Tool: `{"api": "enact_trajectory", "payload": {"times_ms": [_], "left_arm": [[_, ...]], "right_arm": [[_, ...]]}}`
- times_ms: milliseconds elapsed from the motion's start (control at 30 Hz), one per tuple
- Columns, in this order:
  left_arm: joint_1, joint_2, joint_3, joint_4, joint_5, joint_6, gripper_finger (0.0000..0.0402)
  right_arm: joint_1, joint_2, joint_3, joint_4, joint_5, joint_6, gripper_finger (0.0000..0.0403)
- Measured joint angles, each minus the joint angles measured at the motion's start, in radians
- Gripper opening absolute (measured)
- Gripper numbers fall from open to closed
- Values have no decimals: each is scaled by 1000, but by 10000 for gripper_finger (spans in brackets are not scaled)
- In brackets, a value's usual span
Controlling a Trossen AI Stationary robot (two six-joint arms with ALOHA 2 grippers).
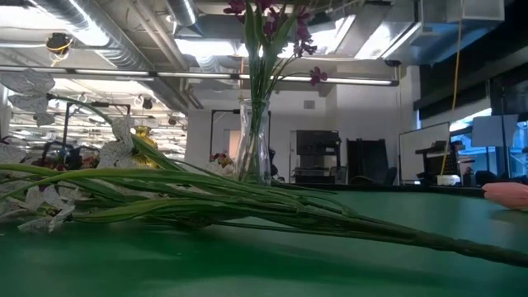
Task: Sort flowers into vase by color
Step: Put the left pink tulip into the yellow vase
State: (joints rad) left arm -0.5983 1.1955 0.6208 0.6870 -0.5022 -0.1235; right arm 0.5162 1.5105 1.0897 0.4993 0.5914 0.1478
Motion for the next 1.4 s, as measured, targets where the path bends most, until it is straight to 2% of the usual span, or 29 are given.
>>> {"api": "enact_trajectory", "payload": {"times_ms": [167, 467, 800, 1100, 1400], "left_arm": [[12, 119, 138, -129, -5, -21, 181], [54, 223, 262, -119, -41, -28, 194], [121, 320, 285, -29, -25, -79, 194], [141, 336, 285, 34, -1, -96, 193], [146, 336, 285, 33, -3, -95, 147]], "right_arm": [[-55, 26, 0, 93, -104, 1, 4], [-65, 27, 0, 138, -153, 1, 6], [-65, 27, 0, 135, -158, 0, 11], [-65, 27, 0, 130, -158, 0, 10], [-65, 54, 0, 186, -174, -1, 6]]}}
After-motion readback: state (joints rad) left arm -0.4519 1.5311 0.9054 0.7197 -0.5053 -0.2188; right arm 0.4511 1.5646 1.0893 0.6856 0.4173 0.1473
